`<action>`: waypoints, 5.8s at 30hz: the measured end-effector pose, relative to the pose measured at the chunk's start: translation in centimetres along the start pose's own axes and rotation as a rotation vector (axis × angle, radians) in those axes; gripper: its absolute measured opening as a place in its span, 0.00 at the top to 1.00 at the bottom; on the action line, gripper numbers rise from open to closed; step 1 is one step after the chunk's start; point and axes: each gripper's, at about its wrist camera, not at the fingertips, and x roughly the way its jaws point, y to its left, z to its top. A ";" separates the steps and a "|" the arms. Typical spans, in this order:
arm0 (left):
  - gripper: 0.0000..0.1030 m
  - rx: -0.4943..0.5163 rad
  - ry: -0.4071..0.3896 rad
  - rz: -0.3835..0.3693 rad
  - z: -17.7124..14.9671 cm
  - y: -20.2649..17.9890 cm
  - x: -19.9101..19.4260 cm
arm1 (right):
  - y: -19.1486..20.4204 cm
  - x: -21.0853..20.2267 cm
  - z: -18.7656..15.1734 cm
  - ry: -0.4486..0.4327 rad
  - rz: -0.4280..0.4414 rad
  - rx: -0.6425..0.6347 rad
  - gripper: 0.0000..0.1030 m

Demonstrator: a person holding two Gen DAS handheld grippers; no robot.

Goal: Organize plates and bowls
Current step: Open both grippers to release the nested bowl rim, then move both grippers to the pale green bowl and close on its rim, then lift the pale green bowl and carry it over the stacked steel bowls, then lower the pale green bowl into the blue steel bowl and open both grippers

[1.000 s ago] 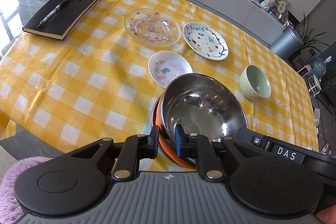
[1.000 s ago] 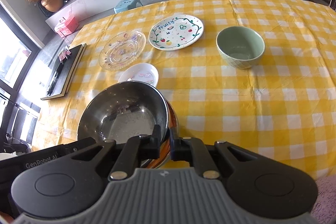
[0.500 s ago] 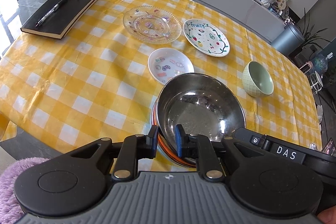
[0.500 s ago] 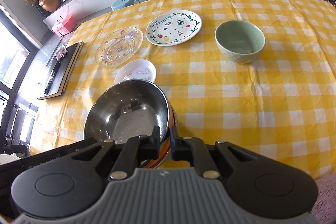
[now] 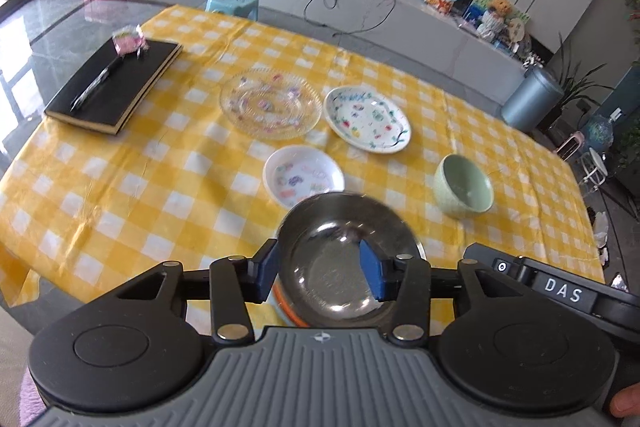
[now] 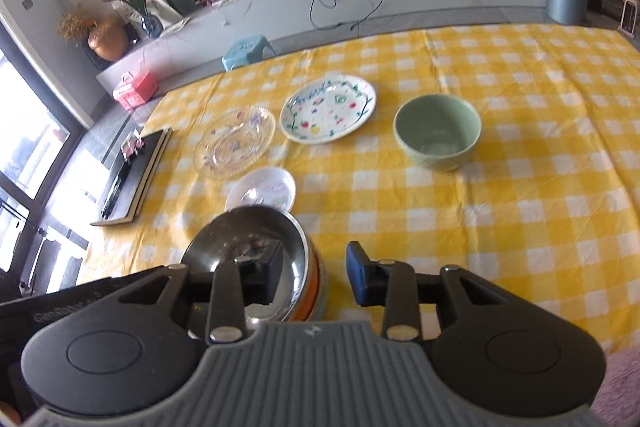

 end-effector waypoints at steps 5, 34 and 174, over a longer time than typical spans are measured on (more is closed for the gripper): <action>0.47 0.036 -0.015 -0.038 0.8 -2.4 0.2 | -2.7 -0.7 0.8 -0.030 -0.003 0.056 0.63; 0.35 0.096 0.132 -0.099 7.3 -12.9 13.1 | -13.0 6.1 10.8 -0.081 -0.198 0.238 0.54; 0.62 -0.014 0.074 -0.045 3.5 2.1 1.3 | 2.3 2.1 1.3 0.037 0.049 -0.030 0.71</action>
